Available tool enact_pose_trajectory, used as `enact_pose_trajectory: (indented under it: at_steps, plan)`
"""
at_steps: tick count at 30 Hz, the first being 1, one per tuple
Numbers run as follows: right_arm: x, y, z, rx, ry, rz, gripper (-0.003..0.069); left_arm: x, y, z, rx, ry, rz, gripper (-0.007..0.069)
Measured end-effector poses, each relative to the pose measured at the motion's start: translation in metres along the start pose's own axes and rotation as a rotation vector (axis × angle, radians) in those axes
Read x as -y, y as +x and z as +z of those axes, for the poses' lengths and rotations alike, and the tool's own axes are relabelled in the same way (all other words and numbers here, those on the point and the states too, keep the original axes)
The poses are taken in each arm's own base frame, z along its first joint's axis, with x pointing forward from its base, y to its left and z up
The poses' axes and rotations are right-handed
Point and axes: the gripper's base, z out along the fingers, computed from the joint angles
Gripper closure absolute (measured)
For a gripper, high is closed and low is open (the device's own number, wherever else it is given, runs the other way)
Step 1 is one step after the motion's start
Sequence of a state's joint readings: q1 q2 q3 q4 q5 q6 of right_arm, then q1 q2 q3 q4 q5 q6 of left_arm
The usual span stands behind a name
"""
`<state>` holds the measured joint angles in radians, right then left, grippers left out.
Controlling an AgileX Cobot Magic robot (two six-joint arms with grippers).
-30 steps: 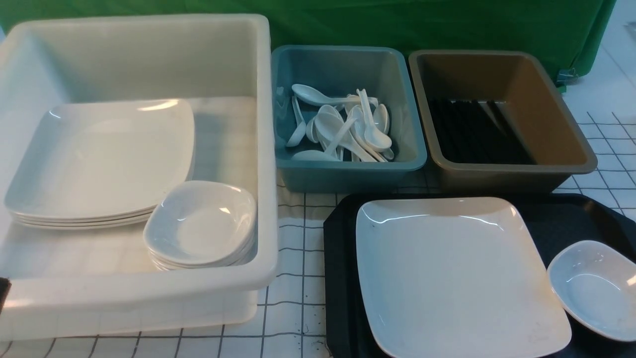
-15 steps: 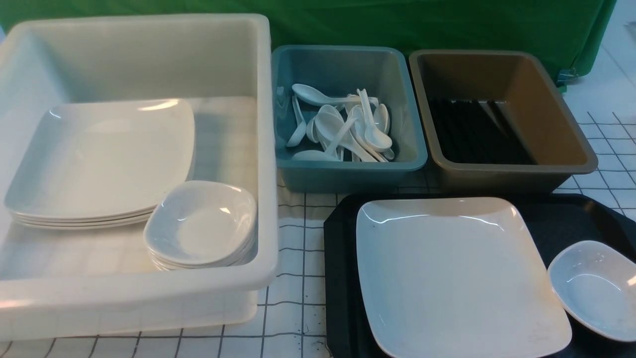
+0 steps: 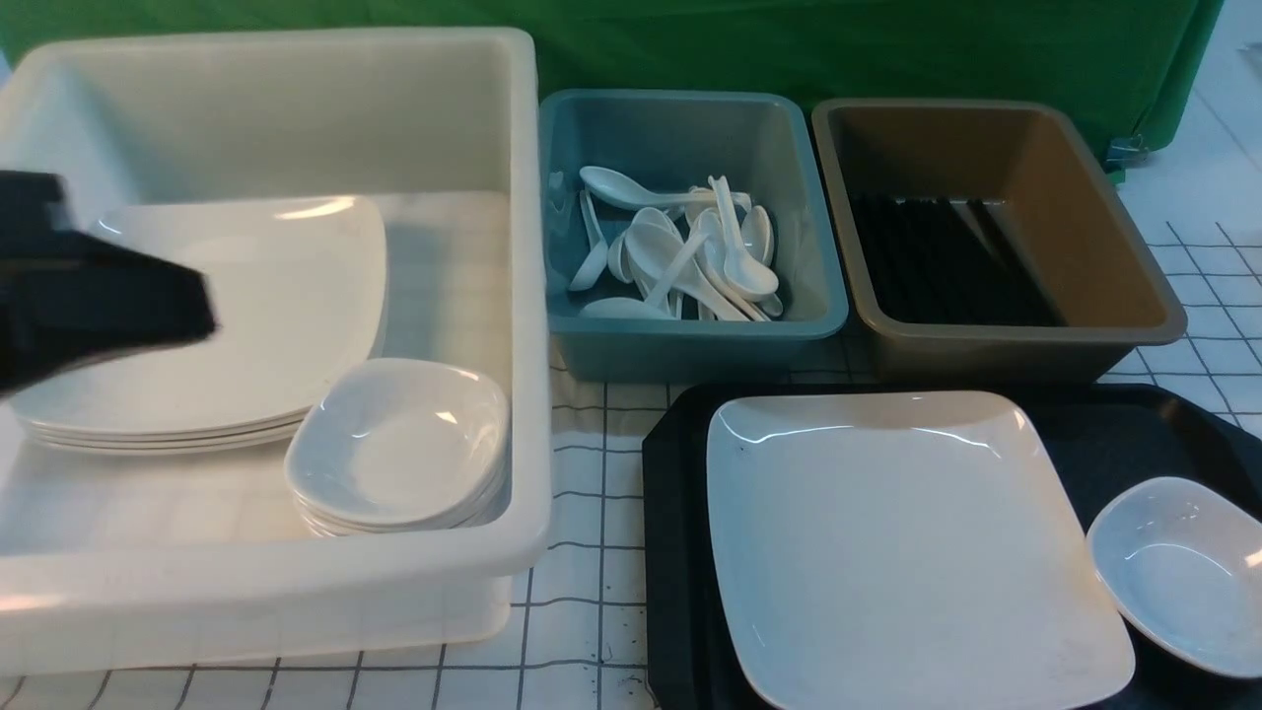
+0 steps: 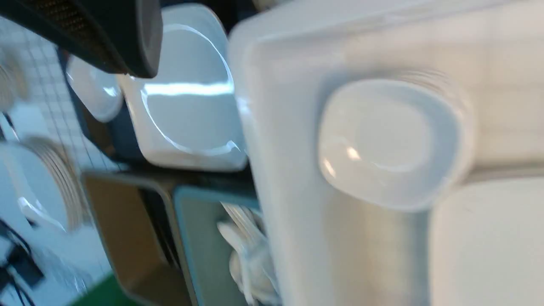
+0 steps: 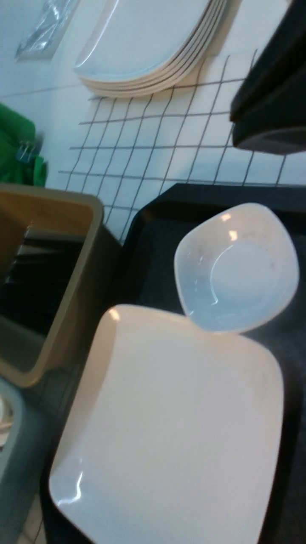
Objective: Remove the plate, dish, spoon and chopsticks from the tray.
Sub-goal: Use the left arm to grab a plate from the dinner plate
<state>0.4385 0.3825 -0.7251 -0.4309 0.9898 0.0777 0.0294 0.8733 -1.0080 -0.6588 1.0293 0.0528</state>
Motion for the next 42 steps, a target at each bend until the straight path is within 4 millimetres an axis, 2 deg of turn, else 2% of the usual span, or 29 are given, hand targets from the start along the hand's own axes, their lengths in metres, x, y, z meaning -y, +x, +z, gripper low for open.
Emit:
enact_pose_trajectory:
  at_steps: [1,2,5,6,8,11,12,13,17,18,21,25,32,36,42]
  plan:
    - [0.003,0.003,-0.002,-0.016,0.025,0.004,0.0662,-0.002,-0.005,0.022,-0.103,0.073,-0.015,0.0603]
    - [0.004,0.005,-0.003,-0.019,0.032,0.013,0.0662,-0.005,-0.008,0.032,-0.140,0.092,-0.025,0.0603]
    - [0.007,0.010,-0.010,-0.019,0.057,0.052,0.0662,-0.006,-0.009,0.058,-0.229,0.124,-0.027,0.0603]
    - [0.008,0.011,-0.010,-0.020,0.059,0.060,0.0662,-0.005,-0.009,0.060,-0.236,0.125,-0.026,0.0603]
    - [0.010,0.015,-0.017,0.012,0.068,0.126,0.0662,0.002,-0.002,0.081,-0.313,0.144,-0.004,0.0603]
    - [0.012,0.016,-0.024,0.076,0.067,0.205,0.0662,0.024,0.018,0.108,-0.433,0.172,0.057,0.0601]
    - [0.012,0.016,-0.025,0.081,0.066,0.207,0.0662,0.025,0.020,0.109,-0.437,0.174,0.062,0.0601]
    - [0.012,0.014,-0.026,0.118,0.060,0.222,0.0662,0.034,0.033,0.125,-0.501,0.159,0.087,0.0592]
    - [0.011,0.007,-0.027,0.195,0.041,0.232,0.0662,0.047,0.065,0.161,-0.644,0.067,0.108,0.0540]
    - [0.011,0.006,-0.028,0.199,0.041,0.232,0.0662,0.046,0.067,0.165,-0.657,0.058,0.107,0.0531]
    - [0.010,0.004,-0.028,0.226,0.022,0.239,0.0662,0.057,0.088,0.198,-0.751,0.004,0.130,0.0440]
    - [0.009,0.004,-0.028,0.224,0.014,0.245,0.0662,0.074,0.100,0.227,-0.801,-0.005,0.134,0.0337]
    - [0.009,0.004,-0.028,0.225,0.013,0.245,0.0659,0.089,0.128,0.262,-0.835,-0.037,0.120,0.0279]
    - [0.009,0.004,-0.028,0.225,0.011,0.247,0.0659,0.082,0.141,0.278,-0.835,-0.119,0.113,0.0276]
    - [0.009,0.005,-0.028,0.216,0.007,0.251,0.0659,0.070,0.140,0.285,-0.791,-0.239,0.117,0.0274]
